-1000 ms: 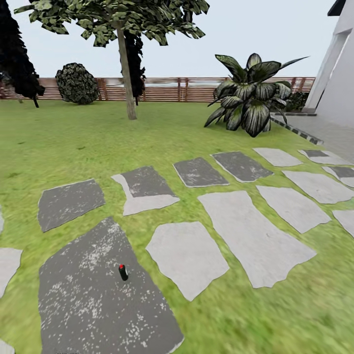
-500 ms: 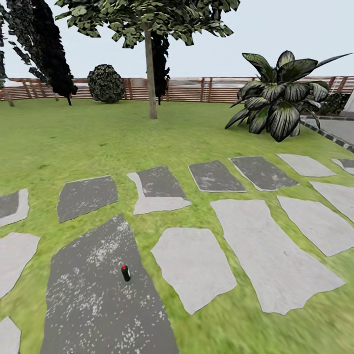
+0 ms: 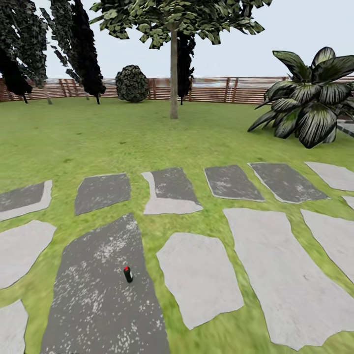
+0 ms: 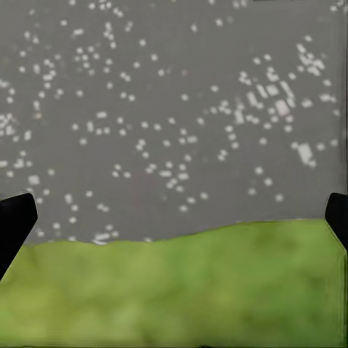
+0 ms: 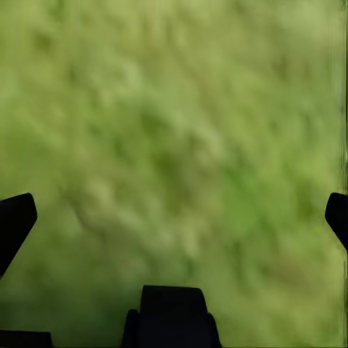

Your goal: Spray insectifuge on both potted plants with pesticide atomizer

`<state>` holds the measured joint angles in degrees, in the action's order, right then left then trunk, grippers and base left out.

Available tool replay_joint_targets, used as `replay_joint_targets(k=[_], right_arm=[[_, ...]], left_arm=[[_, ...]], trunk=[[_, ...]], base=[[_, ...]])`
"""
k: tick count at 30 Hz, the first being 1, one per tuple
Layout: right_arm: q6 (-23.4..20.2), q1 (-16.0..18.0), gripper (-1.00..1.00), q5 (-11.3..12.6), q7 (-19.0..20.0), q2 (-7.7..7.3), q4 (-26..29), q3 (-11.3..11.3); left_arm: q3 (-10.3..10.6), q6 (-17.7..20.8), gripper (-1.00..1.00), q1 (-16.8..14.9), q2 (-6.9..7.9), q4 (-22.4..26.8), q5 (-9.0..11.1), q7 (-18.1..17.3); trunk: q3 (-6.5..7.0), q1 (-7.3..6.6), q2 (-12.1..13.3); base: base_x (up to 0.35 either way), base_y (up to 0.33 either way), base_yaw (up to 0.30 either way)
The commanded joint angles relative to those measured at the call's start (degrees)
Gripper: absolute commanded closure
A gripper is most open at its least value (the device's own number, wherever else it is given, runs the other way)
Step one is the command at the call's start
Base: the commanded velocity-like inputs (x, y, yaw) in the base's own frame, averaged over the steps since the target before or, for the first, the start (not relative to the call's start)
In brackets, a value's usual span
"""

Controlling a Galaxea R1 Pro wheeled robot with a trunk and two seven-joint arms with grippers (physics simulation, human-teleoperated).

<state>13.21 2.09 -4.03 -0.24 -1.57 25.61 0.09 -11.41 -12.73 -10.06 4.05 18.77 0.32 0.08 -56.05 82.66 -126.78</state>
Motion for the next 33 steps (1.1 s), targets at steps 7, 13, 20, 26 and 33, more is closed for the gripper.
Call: replay_joint_targets(k=[7,13,20,26,33], right_arm=[[0.2,0.0,-1.00,-0.4,0.0,-0.01,0.0,0.0],[0.2,0.0,-1.00,-0.4,0.0,-0.01,0.0,0.0],[0.2,0.0,-1.00,-0.5,0.0,-0.09,0.0,0.1],[0.2,0.0,-1.00,-0.6,0.0,-0.10,0.0,0.0],[0.3,0.0,-1.00,-0.5,-0.1,-0.06,0.3,-0.2]], left_arm=[[-0.1,-0.2,-1.00,0.0,-0.01,-0.1,0.0,0.0],[-0.2,-0.2,-1.00,0.0,-0.01,-0.1,0.0,0.0],[-0.3,-0.2,-1.00,0.0,-0.01,-0.1,0.1,0.0],[-0.4,-0.2,-1.00,0.0,-0.01,-0.1,0.2,0.0],[-0.6,-0.2,-1.00,0.0,0.07,0.3,0.6,0.1]], trunk=[[-0.05,0.00,0.0],[-0.05,0.00,0.0],[-0.05,0.00,0.0],[-0.05,0.00,0.0],[-0.05,0.00,0.0]], base=[[0.145,-0.254,0.277],[0.152,-0.254,0.277],[0.223,-0.241,0.117],[0.260,-0.193,0.005],[0.296,-0.011,0.000]])
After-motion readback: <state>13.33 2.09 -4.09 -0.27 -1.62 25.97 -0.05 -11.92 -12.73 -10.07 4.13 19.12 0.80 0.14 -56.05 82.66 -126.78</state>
